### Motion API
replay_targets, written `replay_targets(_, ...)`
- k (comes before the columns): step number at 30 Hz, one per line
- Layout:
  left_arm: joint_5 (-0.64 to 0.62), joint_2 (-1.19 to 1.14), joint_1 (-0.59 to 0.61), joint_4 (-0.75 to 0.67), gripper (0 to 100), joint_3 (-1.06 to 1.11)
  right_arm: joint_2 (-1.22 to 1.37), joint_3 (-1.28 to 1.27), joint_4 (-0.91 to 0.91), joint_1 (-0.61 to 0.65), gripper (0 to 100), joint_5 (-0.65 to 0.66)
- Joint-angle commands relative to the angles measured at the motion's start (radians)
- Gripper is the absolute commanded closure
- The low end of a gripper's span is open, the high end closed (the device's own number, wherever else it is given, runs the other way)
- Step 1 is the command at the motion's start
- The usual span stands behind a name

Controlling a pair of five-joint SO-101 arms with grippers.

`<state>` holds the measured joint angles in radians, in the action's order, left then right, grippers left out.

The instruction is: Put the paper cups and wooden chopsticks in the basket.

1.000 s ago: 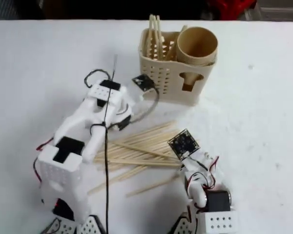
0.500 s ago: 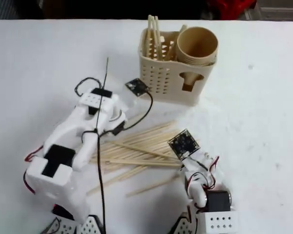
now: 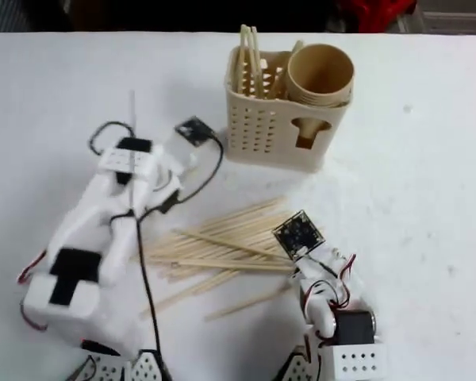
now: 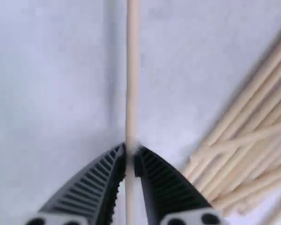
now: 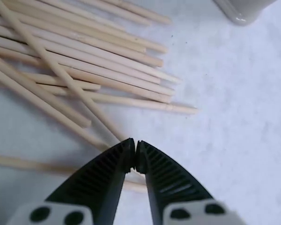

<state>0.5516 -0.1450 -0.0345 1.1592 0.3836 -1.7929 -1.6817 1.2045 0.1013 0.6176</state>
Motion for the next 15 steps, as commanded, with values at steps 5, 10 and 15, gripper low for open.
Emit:
replay_targets(5, -0.005, 0.467, 0.051, 0.095, 98, -0.014, -0.007, -0.008, 0.002, -0.007, 97.8, 0.012)
replay_targets(10, -0.130, 0.702, -0.035, 0.060, 98, -0.080, -0.007, -0.008, 0.002, -0.007, 97.8, 0.012)
replay_targets(15, -0.255, 0.740, -0.145, 0.005, 98, -0.227, -0.007, -0.008, 0.002, -0.007, 97.8, 0.012)
